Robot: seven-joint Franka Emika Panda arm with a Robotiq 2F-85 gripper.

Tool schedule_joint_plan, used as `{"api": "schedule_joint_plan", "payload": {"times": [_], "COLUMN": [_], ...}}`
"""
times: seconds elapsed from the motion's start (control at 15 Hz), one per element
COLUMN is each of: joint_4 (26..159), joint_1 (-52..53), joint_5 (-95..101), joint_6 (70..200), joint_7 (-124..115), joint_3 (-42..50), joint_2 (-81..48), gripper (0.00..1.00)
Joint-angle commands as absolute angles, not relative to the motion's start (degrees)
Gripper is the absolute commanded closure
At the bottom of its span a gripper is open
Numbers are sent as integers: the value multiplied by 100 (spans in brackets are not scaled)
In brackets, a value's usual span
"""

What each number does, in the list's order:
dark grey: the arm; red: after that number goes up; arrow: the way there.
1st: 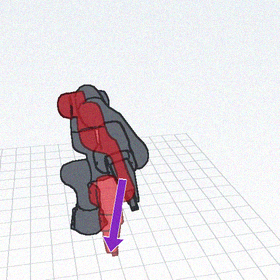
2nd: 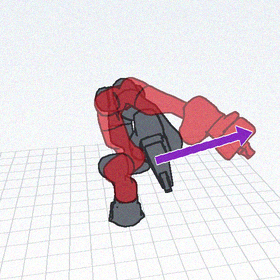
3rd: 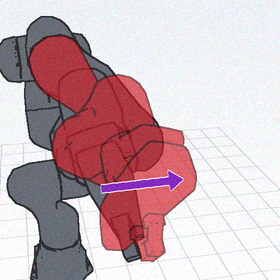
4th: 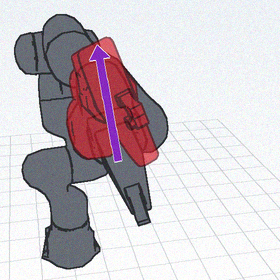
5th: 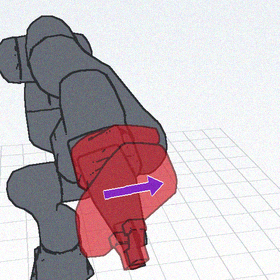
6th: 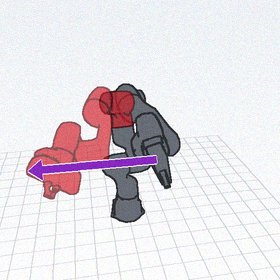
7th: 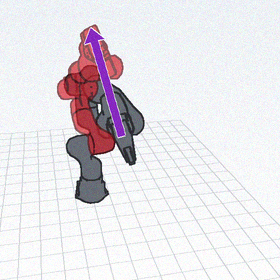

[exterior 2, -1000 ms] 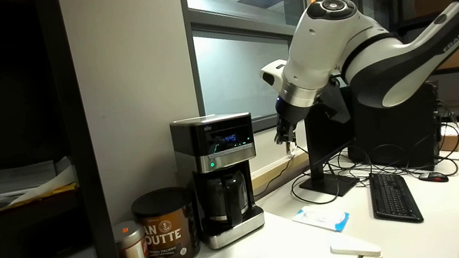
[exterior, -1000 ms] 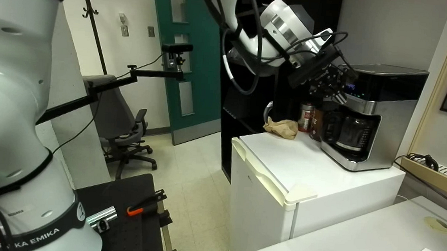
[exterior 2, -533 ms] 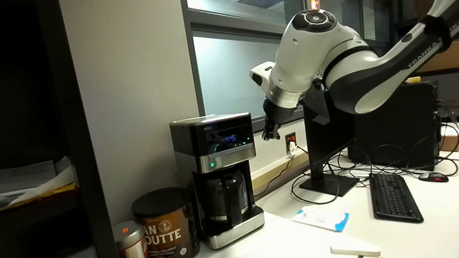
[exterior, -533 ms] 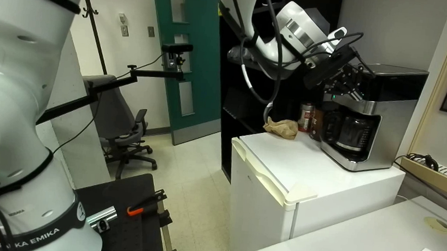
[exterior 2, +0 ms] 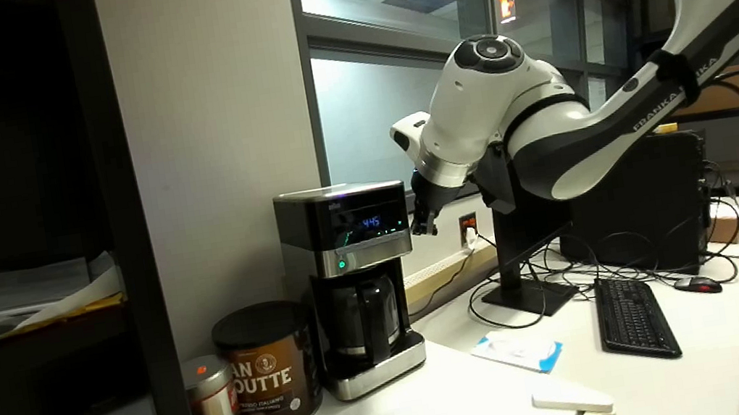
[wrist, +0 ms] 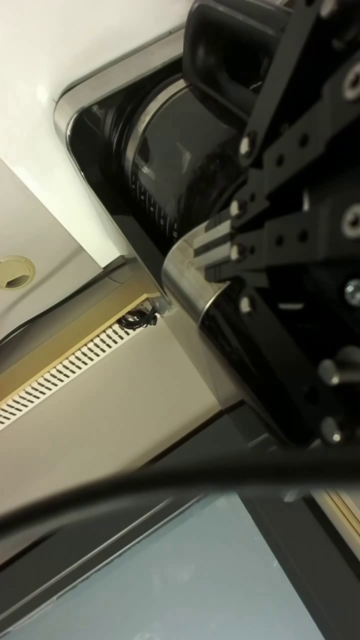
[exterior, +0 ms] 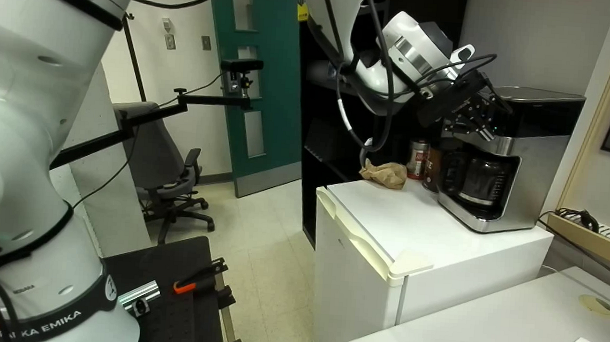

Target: Press a button on the coffee maker

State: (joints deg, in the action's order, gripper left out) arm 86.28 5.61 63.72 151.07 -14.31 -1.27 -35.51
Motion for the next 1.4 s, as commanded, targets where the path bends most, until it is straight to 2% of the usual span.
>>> {"api": "schedule_joint_plan", "payload": {"times": [0.0,1.0,1.13,1.33], "joint_4": [8270,7915,7999,8804], "joint_1": [679,731,746,797], "joint_5": [6218,5717,5713,5940], "joint_6": [15255,15243,15272,15675], "joint_7": [-1352,-1187,-1200,-1359], "joint_3": [-6,66,79,129], "joint_2": [-3824,-4087,-4019,-3414], "gripper": [100,100,100,100]}}
